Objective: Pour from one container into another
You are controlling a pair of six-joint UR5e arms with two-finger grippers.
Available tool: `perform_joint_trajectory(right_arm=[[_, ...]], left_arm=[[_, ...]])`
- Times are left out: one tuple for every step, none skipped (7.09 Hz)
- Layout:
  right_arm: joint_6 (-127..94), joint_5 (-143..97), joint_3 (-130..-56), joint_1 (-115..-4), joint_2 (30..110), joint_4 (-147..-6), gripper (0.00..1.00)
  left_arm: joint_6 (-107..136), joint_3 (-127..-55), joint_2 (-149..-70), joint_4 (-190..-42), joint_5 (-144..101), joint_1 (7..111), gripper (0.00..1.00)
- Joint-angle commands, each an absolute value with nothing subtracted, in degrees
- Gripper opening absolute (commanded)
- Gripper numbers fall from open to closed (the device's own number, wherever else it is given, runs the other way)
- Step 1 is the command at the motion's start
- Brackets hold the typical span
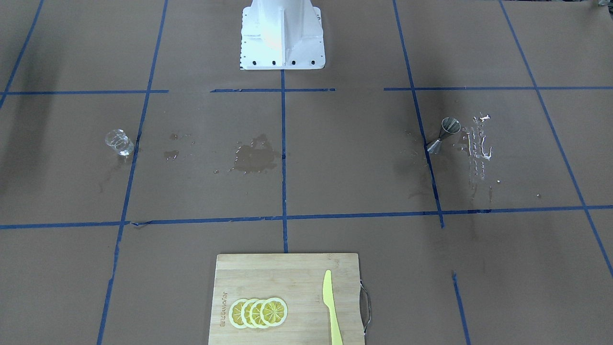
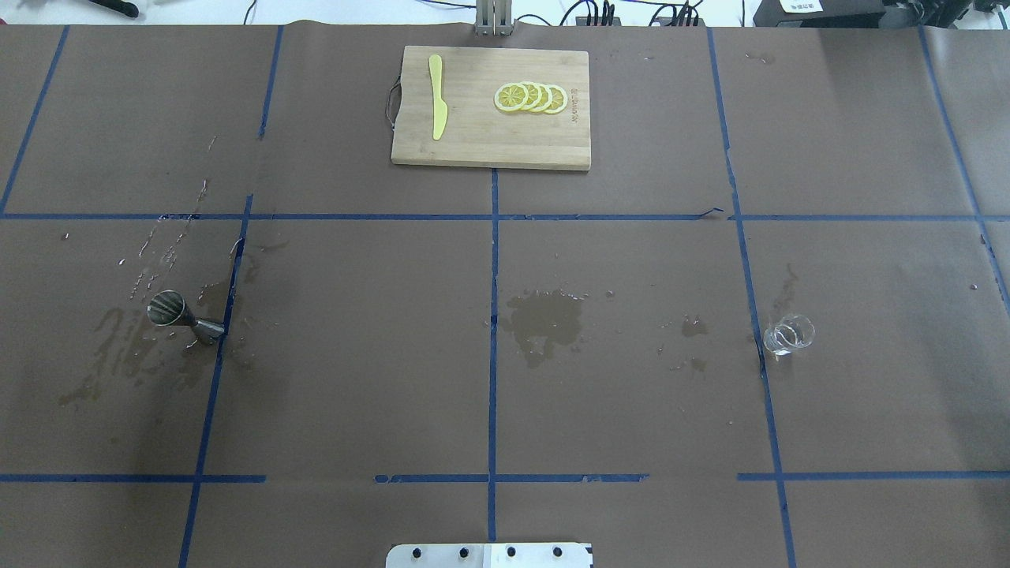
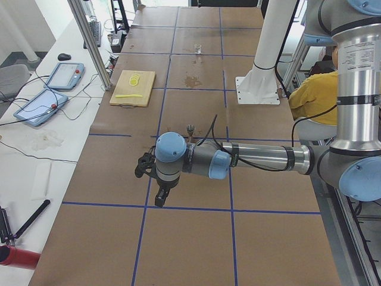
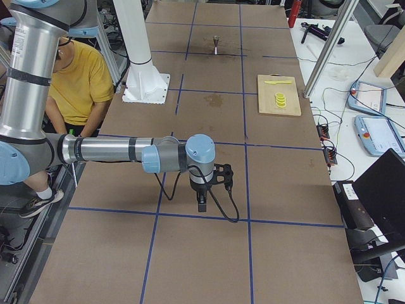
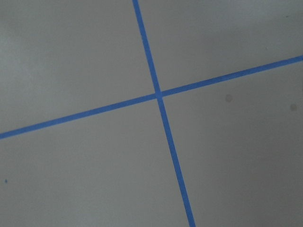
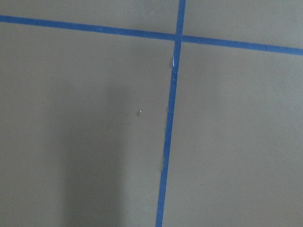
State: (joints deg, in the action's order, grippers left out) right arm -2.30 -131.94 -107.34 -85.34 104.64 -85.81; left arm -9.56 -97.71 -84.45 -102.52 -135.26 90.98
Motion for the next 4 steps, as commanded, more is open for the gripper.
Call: perform_joint_trajectory(right_arm=[[-2.4, -132.1, -107.0, -85.3, 102.4, -84.7, 1.0], [-2.5, -132.1, -106.7, -85.4, 103.0, -82.4, 1.0], [-2.9, -132.3, -106.6, -85.4, 103.1, -81.6, 1.0], [-3.0, -132.3, -106.7, -85.7, 102.9, -81.5, 1.0]], left_arm=[[-9.7, -93.7, -84.9, -120.9, -136.2, 91.0, 1.0], [-9.1, -88.1, -85.2, -133.6, -136.6, 91.0, 1.0], [-7.1, -87.5, -85.2, -135.4, -139.3, 91.0, 1.0], [-6.9, -87.5, -85.5, -137.4, -140.5, 91.0, 1.0]])
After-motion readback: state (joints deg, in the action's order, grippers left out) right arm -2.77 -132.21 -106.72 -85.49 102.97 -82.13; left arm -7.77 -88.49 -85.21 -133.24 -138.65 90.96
